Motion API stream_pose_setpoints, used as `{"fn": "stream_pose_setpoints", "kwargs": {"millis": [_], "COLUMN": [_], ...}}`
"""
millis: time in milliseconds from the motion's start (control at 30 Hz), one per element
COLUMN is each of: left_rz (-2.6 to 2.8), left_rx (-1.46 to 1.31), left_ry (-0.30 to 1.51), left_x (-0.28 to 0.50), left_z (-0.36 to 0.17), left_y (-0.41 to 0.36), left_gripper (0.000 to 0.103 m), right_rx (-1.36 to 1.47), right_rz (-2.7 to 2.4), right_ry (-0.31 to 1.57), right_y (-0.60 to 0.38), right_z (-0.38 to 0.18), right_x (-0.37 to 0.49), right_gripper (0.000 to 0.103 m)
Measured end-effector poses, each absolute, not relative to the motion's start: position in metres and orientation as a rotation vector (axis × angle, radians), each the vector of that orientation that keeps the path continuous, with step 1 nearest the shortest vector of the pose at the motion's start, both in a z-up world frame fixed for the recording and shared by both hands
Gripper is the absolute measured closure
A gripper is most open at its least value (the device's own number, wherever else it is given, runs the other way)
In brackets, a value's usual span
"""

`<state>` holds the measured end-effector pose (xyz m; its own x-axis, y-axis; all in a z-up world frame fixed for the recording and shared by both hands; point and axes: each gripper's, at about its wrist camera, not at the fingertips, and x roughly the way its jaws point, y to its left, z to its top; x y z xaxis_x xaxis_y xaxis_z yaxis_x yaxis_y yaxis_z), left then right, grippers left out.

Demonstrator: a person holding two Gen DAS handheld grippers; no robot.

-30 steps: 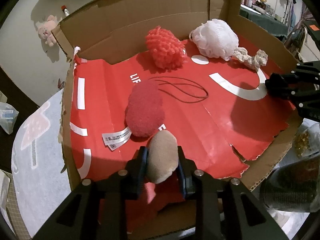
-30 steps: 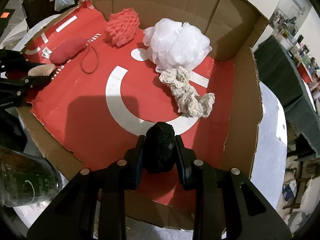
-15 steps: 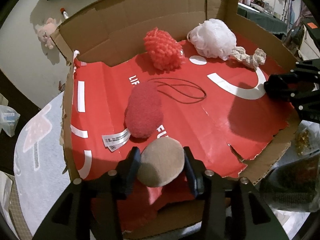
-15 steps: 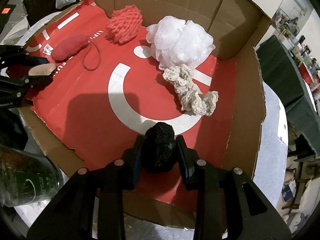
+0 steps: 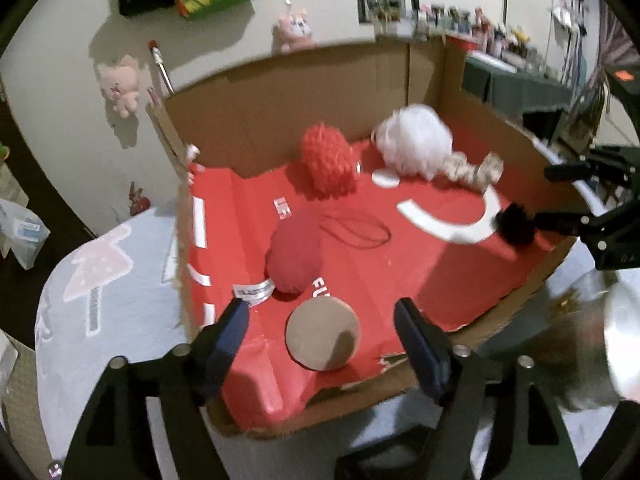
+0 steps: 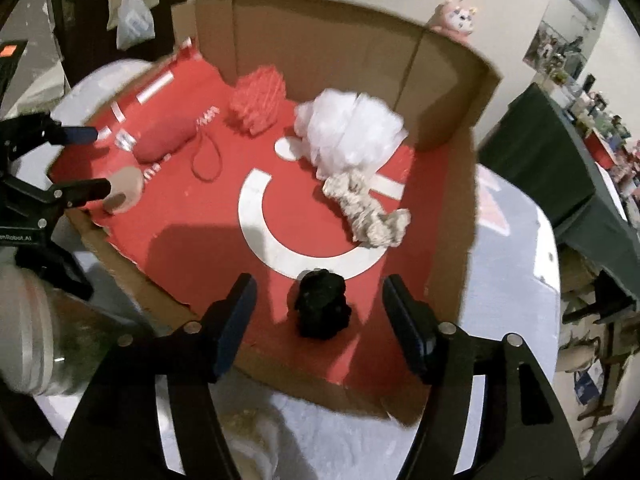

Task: Organize soft objects
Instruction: 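Open both grippers to drop the pad and scrunchie in the box, then move both tools back toward the white fluffy items on the table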

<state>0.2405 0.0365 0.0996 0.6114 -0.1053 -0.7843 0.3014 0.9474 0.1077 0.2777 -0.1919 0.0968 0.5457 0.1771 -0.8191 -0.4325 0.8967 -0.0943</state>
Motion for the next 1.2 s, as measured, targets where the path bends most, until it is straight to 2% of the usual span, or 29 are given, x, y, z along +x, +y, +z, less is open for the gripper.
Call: {"fn": "stream_pose_setpoints", "kwargs": {"millis": [67, 133, 267, 400, 533, 867, 1200], "left_rz": [-0.231, -0.233, -0.243, -0.246, -0.247, -0.184, -0.126], "left_rx": [0.21, 0.184, 0.13, 0.098, 0.065, 0.015, 0.014], "left_ry": [0.835, 0.804, 0.717, 0.634, 0.564, 0.461, 0.465], "left_x": [0.227, 0.219, 0.185, 0.153, 0.122, 0.058, 0.032], "left_z": [0.113, 0.121, 0.143, 0.158, 0.167, 0.146, 0.097], "left_y": [0.04, 0.04, 0.04, 0.036, 0.032, 0.016, 0.002], "left_gripper": [0.017, 0.013, 0.006, 0.002, 0.0, 0.0, 0.0], "right_rx": [-0.282, -0.256, -0.219, -0.194, -0.17, -0.126, -0.02], "right_rz": [0.366, 0.365, 0.372, 0.371, 0.365, 0.28, 0.248], "right_ry": [0.894, 0.847, 0.766, 0.677, 0.601, 0.449, 0.486], "right_y": [-0.198, -0.202, -0.209, -0.212, -0.212, -0.207, -0.212], "right_z": [0.109, 0.125, 0.148, 0.166, 0.172, 0.149, 0.095], "right_x": [0.269, 0.253, 0.221, 0.183, 0.147, 0.072, 0.052], "right_gripper": [0.037, 0.03, 0.029, 0.021, 0.02, 0.014, 0.014]}}
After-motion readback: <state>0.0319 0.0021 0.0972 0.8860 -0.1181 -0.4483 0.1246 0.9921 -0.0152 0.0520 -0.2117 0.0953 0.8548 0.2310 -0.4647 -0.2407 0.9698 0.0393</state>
